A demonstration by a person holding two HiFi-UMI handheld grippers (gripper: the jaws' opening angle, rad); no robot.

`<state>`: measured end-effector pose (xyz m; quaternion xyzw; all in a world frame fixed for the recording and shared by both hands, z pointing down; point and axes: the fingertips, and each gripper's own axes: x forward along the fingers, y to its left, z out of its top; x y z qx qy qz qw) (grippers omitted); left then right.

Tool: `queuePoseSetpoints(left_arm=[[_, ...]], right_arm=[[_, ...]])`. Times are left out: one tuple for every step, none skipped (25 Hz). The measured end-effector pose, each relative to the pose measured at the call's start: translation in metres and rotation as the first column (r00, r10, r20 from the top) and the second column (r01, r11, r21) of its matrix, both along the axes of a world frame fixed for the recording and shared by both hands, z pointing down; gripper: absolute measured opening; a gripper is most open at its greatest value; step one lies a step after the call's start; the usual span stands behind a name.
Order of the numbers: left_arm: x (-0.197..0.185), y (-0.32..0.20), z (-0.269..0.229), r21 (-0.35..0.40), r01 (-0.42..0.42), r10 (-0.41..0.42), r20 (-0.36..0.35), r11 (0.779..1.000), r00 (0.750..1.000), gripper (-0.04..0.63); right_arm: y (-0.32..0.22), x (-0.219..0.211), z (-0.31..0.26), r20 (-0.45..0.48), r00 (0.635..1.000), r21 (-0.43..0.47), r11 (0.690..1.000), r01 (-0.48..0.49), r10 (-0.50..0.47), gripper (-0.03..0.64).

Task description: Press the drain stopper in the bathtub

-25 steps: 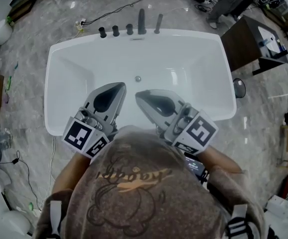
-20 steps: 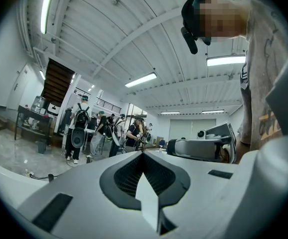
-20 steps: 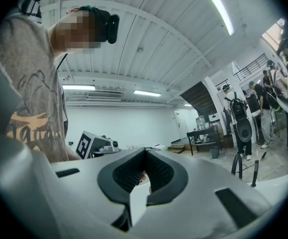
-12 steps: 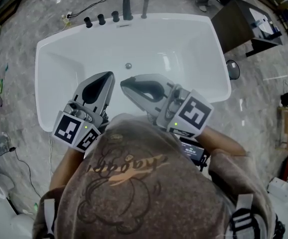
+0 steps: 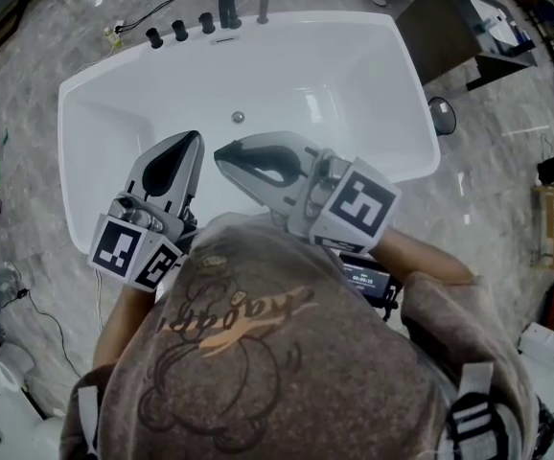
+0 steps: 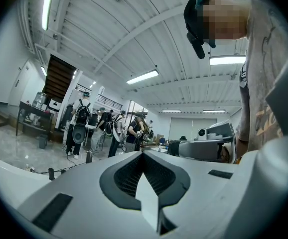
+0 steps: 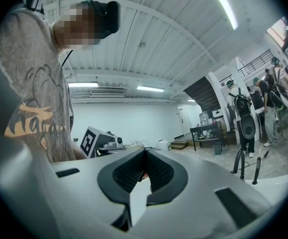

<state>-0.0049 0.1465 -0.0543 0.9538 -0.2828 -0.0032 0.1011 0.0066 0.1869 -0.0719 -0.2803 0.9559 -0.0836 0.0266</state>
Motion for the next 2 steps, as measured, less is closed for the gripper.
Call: queuePoseSetpoints(left_arm=[[-0.0001, -0.0016, -0.0007, 0.000, 0.003, -0.003, 0.002, 1.000, 1.000, 0.000], [-0.0002, -0.0032, -0.0014, -0.001, 0.006, -0.006, 0.004, 1.000, 1.000, 0.000]], right_arm=[[-0.0013, 0.0000, -0.0001, -0.002, 1.000, -0.001, 1.000, 0.003, -0.003, -0.002], [-0.0027, 0.0000, -0.0001, -0.005, 1.000, -0.003, 1.000, 0.006, -0.006, -0.002]])
